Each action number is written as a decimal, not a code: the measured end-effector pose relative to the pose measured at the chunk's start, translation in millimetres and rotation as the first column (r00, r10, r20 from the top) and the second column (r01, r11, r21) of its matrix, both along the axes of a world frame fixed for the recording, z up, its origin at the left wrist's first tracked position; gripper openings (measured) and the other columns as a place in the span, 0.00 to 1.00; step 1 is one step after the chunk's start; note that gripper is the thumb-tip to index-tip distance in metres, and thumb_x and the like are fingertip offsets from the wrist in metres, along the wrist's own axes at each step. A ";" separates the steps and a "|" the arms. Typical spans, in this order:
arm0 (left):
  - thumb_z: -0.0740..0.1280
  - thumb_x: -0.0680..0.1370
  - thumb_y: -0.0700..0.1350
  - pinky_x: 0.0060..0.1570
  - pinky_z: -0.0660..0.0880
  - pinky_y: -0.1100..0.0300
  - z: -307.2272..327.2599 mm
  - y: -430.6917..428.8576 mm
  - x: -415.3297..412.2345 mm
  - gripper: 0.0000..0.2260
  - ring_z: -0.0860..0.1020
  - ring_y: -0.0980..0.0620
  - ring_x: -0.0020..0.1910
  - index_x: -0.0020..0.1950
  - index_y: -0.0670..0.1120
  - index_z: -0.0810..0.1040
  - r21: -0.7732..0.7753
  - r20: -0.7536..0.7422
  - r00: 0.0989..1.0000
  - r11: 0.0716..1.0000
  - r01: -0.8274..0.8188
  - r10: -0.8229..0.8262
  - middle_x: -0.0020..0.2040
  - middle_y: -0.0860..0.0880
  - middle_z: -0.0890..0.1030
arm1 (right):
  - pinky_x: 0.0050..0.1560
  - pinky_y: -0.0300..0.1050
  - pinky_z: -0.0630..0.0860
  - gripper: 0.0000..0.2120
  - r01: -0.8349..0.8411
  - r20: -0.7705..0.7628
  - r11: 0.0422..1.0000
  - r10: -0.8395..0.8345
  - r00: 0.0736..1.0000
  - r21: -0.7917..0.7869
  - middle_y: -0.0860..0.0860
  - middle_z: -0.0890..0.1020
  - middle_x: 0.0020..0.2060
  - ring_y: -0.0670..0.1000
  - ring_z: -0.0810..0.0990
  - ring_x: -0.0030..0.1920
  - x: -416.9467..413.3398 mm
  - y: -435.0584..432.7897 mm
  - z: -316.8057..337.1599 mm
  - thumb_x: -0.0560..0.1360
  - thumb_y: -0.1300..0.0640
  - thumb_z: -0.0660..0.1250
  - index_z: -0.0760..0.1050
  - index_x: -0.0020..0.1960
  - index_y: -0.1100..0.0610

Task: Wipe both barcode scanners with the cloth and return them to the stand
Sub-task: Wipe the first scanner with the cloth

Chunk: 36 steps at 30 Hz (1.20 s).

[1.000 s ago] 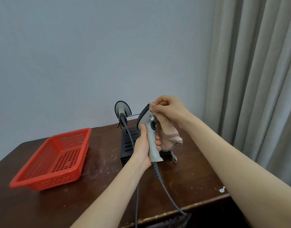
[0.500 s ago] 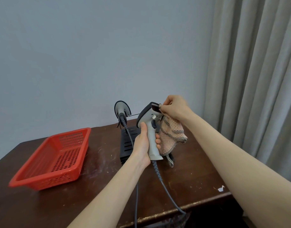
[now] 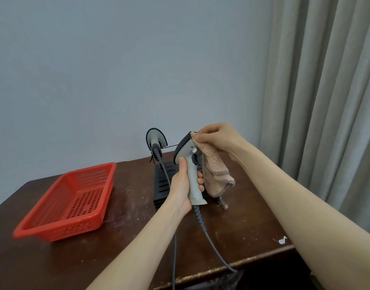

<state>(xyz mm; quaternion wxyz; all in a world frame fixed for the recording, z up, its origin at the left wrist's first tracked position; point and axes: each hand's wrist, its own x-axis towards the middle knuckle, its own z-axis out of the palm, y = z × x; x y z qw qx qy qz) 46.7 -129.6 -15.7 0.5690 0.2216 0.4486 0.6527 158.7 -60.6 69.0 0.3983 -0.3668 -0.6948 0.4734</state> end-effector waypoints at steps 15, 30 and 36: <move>0.58 0.77 0.63 0.22 0.70 0.63 -0.1 4.0 3.3 0.24 0.71 0.55 0.23 0.42 0.42 0.76 0.003 -0.057 0.998 1.000 -0.016 0.016 0.28 0.48 0.75 | 0.34 0.42 0.67 0.13 0.293 0.245 0.908 -0.370 0.896 0.299 0.45 0.74 0.33 0.50 0.75 0.42 -3.8 20.1 -13.5 0.71 0.53 0.69 0.67 0.34 0.52; 0.58 0.77 0.64 0.21 0.69 0.64 -3.2 2.8 2.8 0.25 0.70 0.55 0.22 0.42 0.42 0.75 0.007 0.007 1.000 1.000 0.001 -0.001 0.27 0.49 0.73 | 0.45 0.47 0.78 0.06 0.133 -0.020 0.982 -0.132 0.991 0.133 0.47 0.80 0.34 0.48 0.79 0.39 -11.5 5.0 -12.3 0.70 0.56 0.72 0.76 0.35 0.52; 0.58 0.77 0.64 0.22 0.70 0.63 -2.6 4.7 1.7 0.25 0.71 0.55 0.23 0.41 0.42 0.76 0.008 -0.009 1.000 1.000 -0.004 0.005 0.28 0.49 0.74 | 0.39 0.43 0.69 0.12 0.299 0.145 0.926 -0.337 0.930 0.231 0.45 0.75 0.32 0.48 0.75 0.38 -8.8 15.3 -15.8 0.73 0.51 0.68 0.69 0.34 0.52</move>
